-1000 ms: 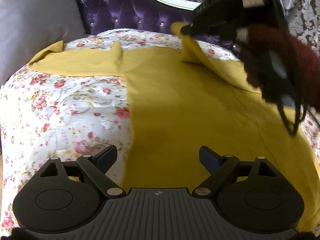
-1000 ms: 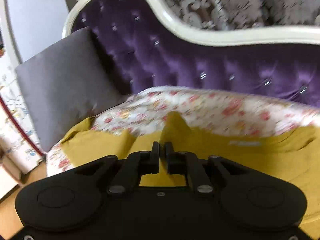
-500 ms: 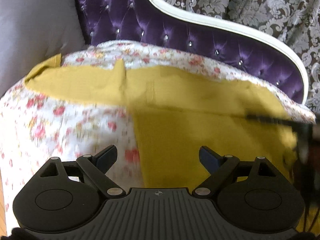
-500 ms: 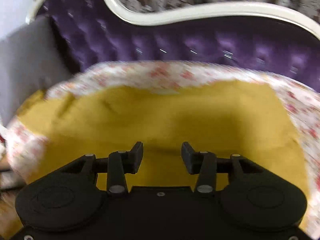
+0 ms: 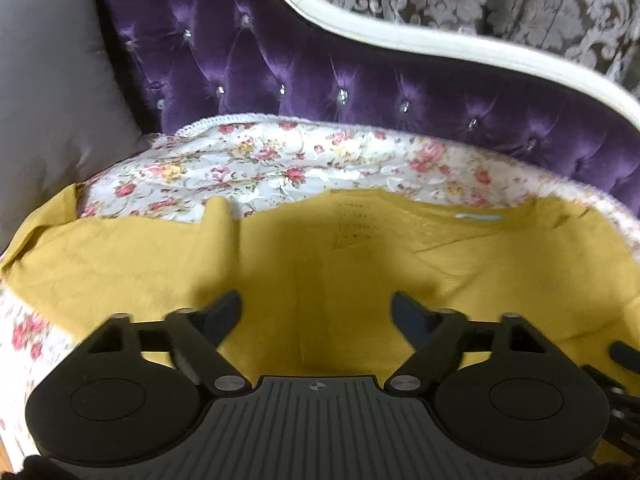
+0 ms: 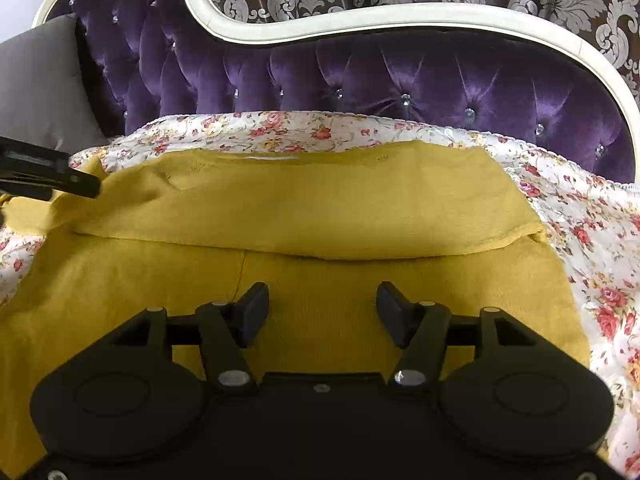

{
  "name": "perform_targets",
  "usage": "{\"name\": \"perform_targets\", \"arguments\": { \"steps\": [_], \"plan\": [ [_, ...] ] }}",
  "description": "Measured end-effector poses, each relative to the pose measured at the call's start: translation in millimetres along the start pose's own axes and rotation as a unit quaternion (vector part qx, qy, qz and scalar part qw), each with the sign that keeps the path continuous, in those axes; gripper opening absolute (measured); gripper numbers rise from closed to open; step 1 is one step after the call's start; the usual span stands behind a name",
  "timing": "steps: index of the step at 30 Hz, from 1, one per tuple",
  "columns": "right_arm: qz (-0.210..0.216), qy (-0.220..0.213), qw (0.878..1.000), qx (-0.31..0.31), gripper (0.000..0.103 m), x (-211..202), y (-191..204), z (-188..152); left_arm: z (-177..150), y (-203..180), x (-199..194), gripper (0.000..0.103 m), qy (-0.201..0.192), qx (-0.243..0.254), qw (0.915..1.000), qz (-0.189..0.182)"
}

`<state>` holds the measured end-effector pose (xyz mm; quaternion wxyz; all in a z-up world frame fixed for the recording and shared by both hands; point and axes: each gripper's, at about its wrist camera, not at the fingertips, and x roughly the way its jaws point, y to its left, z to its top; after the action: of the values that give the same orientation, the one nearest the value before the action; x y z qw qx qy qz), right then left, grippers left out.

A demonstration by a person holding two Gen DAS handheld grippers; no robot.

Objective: Fold small clothes

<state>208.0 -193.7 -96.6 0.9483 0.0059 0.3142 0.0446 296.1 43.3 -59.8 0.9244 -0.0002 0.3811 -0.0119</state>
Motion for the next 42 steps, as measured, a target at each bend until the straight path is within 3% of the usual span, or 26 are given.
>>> {"name": "perform_targets", "arguments": {
  "steps": [3,6,7,8,10,15,19,22,24,26,29,32,37,41,42],
  "plan": [
    [-0.004,-0.001,1.000,-0.005,0.065,0,2,0,2,1,21,0.070,0.024,-0.002,0.9997,0.004],
    [-0.004,-0.001,1.000,-0.004,0.065,0,3,-1,4,3,27,0.067,0.014,-0.023,0.9995,-0.015],
    [-0.003,-0.002,1.000,-0.004,0.065,0,2,-1,5,2,28,0.056,0.013,-0.026,0.9993,-0.022],
    [-0.003,-0.002,1.000,-0.003,0.065,0,2,-1,6,1,27,0.035,0.008,-0.025,0.9991,-0.032],
    [-0.003,-0.002,1.000,-0.003,0.065,0,3,-1,6,-5,24,0.007,-0.011,-0.013,0.9983,-0.055],
    [-0.003,-0.002,1.000,-0.003,0.065,0,3,-1,8,-23,14,0.005,-0.054,0.060,0.9967,-0.009],
    [-0.005,-0.002,1.000,-0.003,0.065,1,3,-1,8,-12,22,0.005,-0.044,0.043,0.9979,0.021],
    [-0.005,-0.002,1.000,-0.003,0.065,1,2,-2,5,-3,34,0.010,-0.010,0.031,0.9994,0.013],
    [-0.006,-0.002,1.000,-0.003,0.066,1,2,-2,1,4,34,0.017,-0.013,0.021,0.9997,-0.001],
    [-0.008,-0.003,1.000,-0.003,0.066,1,2,-2,0,8,32,0.045,-0.011,0.013,0.9999,-0.003],
    [-0.011,-0.002,1.000,-0.004,0.067,2,3,-2,-3,21,31,0.061,-0.009,-0.014,0.9998,-0.013],
    [-0.013,-0.002,1.000,-0.003,0.068,2,2,-2,-8,40,24,0.068,-0.009,-0.053,0.9979,-0.037],
    [-0.018,-0.001,1.000,-0.005,0.069,2,2,-2,-20,64,-3,0.080,-0.046,-0.060,0.9963,-0.041],
    [-0.021,0.000,1.000,-0.005,0.071,3,2,-2,-25,89,-24,0.100,-0.086,-0.045,0.9952,-0.012],
    [-0.022,0.000,1.000,-0.005,0.071,3,2,-2,-26,96,-28,0.100,-0.096,-0.036,0.9947,0.004]
  ]
}}
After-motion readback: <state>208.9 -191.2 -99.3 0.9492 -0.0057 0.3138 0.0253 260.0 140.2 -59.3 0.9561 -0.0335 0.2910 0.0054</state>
